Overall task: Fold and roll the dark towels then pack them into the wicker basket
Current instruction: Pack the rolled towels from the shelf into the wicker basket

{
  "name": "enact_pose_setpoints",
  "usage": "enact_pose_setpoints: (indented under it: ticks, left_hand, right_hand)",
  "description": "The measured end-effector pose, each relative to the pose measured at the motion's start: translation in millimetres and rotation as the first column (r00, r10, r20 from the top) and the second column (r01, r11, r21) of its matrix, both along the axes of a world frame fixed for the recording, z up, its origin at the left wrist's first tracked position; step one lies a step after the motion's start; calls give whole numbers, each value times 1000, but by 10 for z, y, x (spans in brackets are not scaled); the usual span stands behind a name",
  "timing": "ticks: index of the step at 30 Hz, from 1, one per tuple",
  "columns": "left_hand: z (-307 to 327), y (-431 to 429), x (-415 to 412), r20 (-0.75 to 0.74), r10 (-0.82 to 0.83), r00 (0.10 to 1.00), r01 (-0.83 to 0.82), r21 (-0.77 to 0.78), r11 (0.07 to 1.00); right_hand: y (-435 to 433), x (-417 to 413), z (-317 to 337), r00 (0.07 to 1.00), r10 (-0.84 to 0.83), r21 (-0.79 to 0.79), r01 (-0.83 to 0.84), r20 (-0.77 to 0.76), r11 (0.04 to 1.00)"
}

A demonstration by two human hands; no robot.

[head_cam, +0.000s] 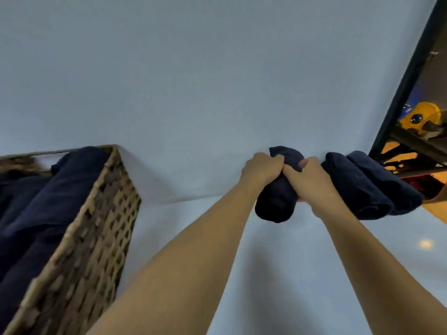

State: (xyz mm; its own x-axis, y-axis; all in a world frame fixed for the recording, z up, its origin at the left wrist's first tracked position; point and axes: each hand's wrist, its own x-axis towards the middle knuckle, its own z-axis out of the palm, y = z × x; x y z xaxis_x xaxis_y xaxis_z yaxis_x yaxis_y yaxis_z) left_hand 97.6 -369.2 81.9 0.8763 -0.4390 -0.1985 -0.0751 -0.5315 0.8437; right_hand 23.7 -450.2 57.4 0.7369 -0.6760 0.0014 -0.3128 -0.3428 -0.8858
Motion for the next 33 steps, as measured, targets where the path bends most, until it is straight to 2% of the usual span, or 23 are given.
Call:
enact_pose_setpoints:
  ticks: [3,7,14,16,19,21,24,29,33]
  left_hand:
    - [476,687,146,152,67,986,-68,6,998]
    - [1055,1722,308,292,218,931,-212,-53,976]
    - [1391,3429,614,339,484,806,-473,-121,873]
    - [1326,3799,713,392,497,774,-526,-40,850]
    - [1100,4167,804,413,511,754,-579,47,814]
    - [867,4263,863,394,504,768,-574,75,815]
    - [554,4228,933,383,438,813,-508,100,856]
    - [403,4142,1079,419,419,805,-491,75,868]
    - [247,4104,1112,409,381,829,-486,191,853]
  right_hand:
    - [619,117,404,984,95,66,-106,152,992]
    - [1513,416,932,901,279,48,-312,332,949]
    - [3009,1000,1274,746,560,-28,-591,360,806]
    - [3347,1126,1236,716,624,-57,-641,314,765]
    - [3704,1281,1100,703,697,-190,-671,144,716]
    - [3821,1387,975,705,709,-284,-679,7,677]
    - [3873,1476,767,738,643,-444,-656,-206,610]
    - [3880,1436,678,802,558,-554,-570,-214,607]
    - [3883,1397,647,780,541,-591,-607,-314,532]
